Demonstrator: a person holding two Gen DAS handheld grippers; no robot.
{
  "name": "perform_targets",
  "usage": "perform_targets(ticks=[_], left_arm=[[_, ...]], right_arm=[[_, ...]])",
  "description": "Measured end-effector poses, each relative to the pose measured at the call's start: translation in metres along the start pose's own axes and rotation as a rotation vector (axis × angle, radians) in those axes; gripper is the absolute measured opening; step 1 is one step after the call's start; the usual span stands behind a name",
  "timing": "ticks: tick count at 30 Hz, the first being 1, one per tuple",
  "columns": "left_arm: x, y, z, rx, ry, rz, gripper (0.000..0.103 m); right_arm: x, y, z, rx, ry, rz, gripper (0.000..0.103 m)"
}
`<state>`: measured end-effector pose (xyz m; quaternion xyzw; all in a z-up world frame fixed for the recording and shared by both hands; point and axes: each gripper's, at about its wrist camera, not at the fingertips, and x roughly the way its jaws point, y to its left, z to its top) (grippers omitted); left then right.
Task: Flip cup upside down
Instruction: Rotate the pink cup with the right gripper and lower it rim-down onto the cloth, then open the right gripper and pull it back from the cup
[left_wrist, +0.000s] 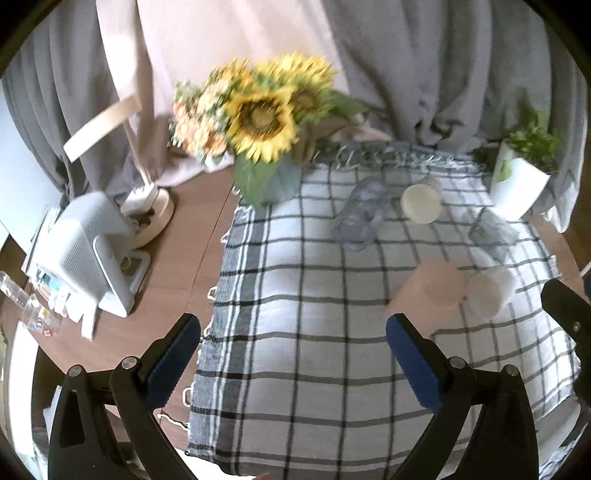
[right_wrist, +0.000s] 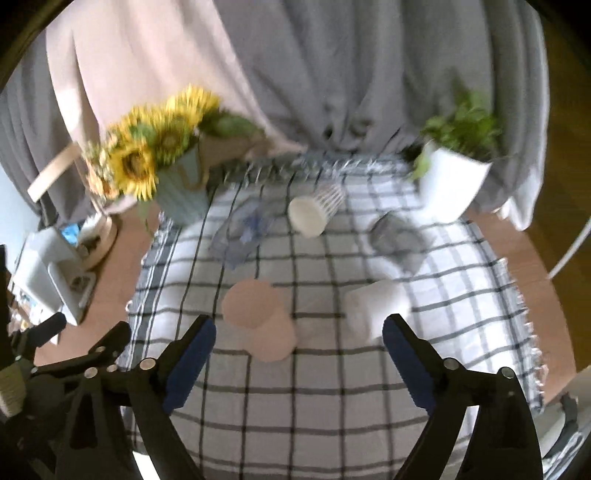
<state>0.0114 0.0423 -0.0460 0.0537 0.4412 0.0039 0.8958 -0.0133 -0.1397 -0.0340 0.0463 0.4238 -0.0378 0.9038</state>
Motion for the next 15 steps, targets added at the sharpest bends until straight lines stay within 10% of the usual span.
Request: perform_targets(ticks=[15], left_arm=[[-0.067, -0.037, -0.022, 0.018, -0.121, -0.054, 0.103]], right_arm=[[-0.073, -0.049, -0.022, 0.038, -0.147, -0.016, 0.098]])
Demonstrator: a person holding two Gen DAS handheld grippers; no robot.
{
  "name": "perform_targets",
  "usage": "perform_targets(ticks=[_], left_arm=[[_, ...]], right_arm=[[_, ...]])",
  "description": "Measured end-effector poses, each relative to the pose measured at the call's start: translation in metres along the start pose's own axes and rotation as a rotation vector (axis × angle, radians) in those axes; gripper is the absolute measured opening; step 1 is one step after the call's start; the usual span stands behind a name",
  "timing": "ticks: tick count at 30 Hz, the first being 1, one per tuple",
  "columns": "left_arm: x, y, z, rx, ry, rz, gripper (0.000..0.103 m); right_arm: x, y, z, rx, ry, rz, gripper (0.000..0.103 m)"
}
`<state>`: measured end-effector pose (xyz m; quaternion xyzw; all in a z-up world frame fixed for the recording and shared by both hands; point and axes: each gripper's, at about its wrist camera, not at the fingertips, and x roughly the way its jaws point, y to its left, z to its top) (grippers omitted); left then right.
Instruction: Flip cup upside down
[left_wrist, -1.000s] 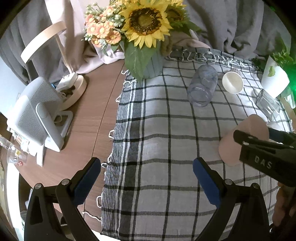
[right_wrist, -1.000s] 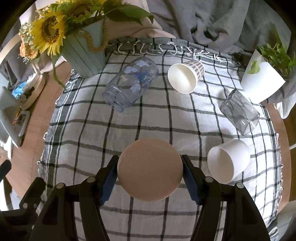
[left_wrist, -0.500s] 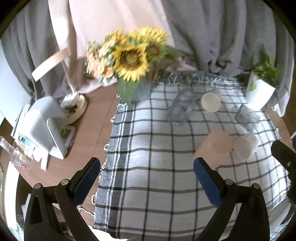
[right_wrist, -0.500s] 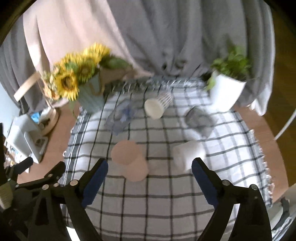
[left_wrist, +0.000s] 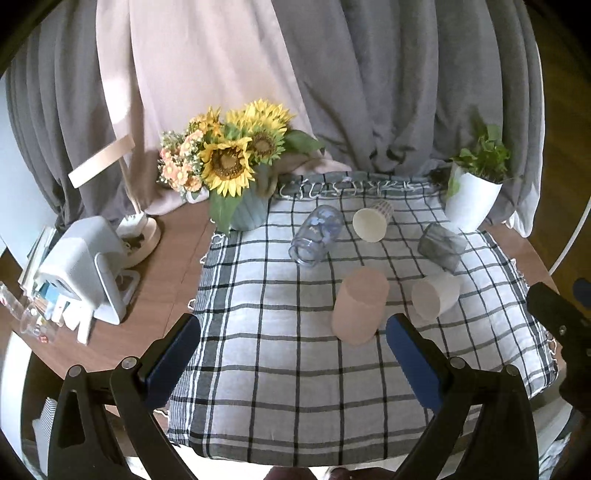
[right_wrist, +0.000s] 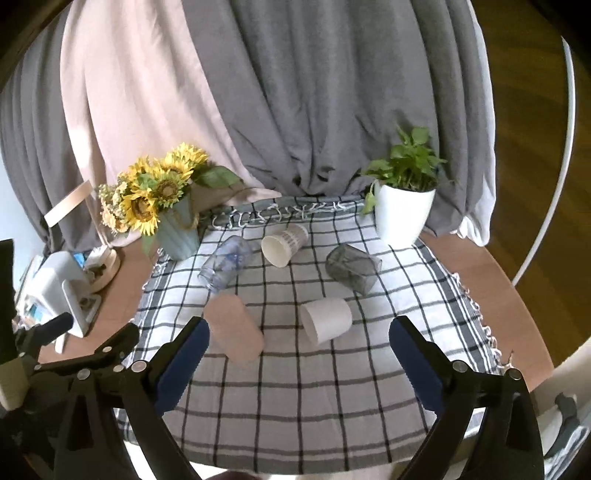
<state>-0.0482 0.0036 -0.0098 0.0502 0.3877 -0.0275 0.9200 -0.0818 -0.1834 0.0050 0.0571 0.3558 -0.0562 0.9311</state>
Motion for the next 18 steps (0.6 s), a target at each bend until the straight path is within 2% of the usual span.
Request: perform_targets(ticks=[18], left_arm=[[-0.017, -0.011, -0.008, -0.004, -0.027, -0.019, 0.103]], right_arm=[[-0.011, -0.012, -0.008, -0.01, -0.007, 0.011, 0.098]])
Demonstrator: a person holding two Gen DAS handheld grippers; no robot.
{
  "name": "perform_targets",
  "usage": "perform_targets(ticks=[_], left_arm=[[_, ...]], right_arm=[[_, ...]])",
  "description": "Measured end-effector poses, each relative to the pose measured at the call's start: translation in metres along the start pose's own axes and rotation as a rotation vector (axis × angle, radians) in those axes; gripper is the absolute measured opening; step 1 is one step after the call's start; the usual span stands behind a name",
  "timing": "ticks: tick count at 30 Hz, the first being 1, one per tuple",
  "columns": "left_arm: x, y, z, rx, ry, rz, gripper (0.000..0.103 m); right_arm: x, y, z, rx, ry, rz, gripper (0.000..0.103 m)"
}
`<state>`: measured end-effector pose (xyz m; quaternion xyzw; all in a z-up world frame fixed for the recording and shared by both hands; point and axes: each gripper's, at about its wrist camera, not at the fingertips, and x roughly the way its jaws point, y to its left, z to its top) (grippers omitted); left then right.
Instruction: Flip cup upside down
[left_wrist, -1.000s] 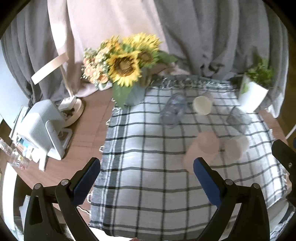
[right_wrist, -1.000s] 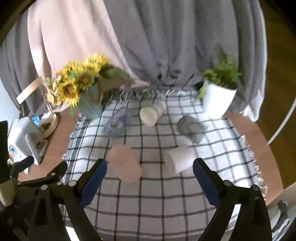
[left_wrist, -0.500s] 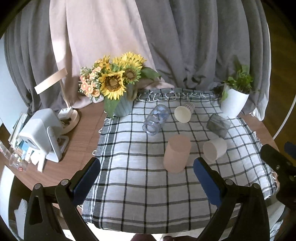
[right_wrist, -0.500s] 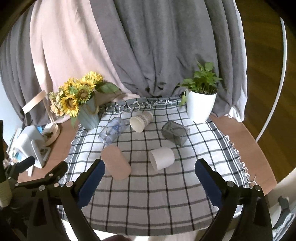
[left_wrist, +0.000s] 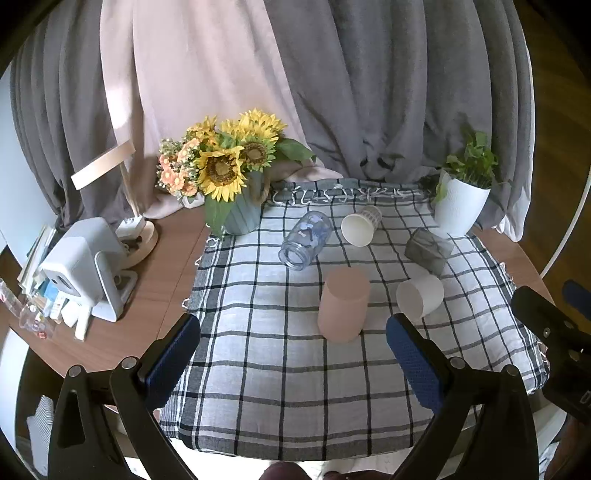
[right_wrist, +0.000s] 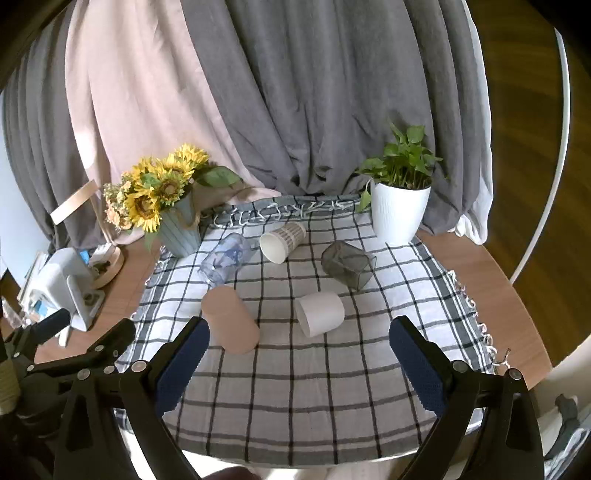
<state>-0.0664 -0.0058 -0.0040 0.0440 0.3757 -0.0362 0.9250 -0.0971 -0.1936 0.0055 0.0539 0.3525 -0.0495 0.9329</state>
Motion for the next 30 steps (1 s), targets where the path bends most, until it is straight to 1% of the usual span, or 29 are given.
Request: perform_targets(ticks=[14, 30], left_arm=[[-0.001, -0.0024, 0.0011, 0.005, -0.004, -0.002, 0.103], [0.0007, -0.0008, 0.0096, 0.005, -0.003, 0.0, 0.103]], right_arm=[[-0.0036, -0.0007, 0.0025, -0.002, -0.004, 0.003, 0.098], [-0.0002, 0.0024, 0.0039, -0.011, -0.001, 0.011, 0.098]])
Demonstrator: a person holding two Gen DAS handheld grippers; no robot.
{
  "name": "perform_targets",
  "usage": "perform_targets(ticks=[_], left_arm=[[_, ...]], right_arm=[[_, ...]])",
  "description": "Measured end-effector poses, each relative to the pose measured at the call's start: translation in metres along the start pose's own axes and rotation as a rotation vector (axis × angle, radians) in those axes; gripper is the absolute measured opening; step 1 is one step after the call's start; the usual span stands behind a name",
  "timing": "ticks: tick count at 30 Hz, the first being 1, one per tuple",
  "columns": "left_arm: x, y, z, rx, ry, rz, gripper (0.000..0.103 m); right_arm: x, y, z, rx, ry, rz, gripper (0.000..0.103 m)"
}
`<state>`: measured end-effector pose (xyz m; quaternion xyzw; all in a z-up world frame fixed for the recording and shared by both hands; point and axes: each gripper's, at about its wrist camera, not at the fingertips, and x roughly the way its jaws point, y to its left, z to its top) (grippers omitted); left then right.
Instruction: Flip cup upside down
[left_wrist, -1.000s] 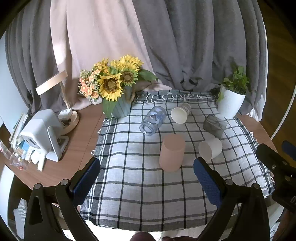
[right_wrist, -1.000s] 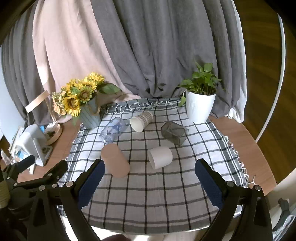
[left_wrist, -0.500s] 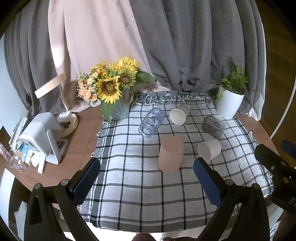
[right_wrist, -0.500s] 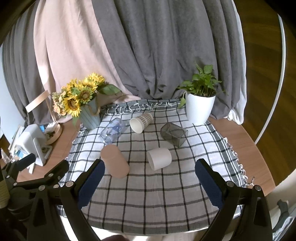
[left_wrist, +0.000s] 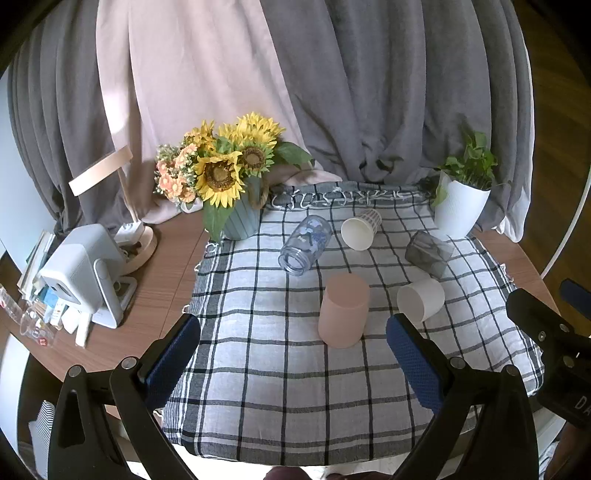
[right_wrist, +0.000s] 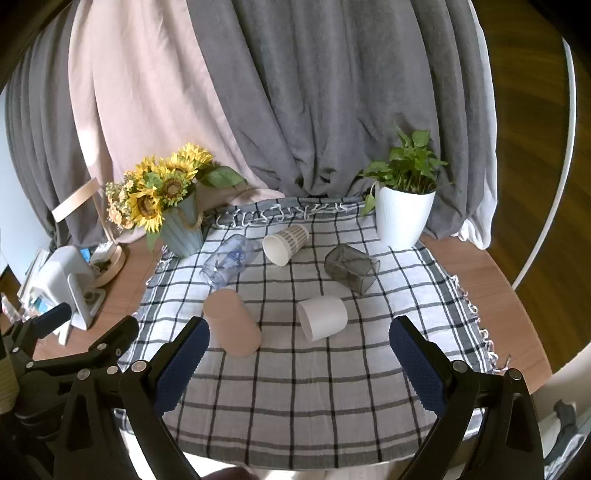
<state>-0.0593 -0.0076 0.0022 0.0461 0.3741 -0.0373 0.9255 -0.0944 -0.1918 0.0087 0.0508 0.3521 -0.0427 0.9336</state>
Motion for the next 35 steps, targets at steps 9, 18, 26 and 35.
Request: perform_targets(ticks=[9, 18, 26, 35], left_arm=[[0.0005, 0.0007, 0.0004, 0.001, 0.0, -0.001, 0.103], [0.0019, 0.0016, 0.0019, 0.001, 0.002, 0.0, 0.103], [0.0021, 0.0017, 0.0022, 0.003, 0.002, 0.0, 0.103], [0.0028, 0.0019, 0.0032, 0.004, 0.001, -0.001, 0.103]], right_arm=[[0.0017, 0.0005, 0.0005, -0.001, 0.0, -0.001, 0.098], [0.0017, -0.0006, 0.0007, -0.002, 0.001, 0.002, 0.098], [0.0028, -0.0002, 0.0007, 0.0, 0.003, -0.001, 0.098], [0.0039, 0.0007, 0.0006, -0.001, 0.005, -0.002, 0.098]])
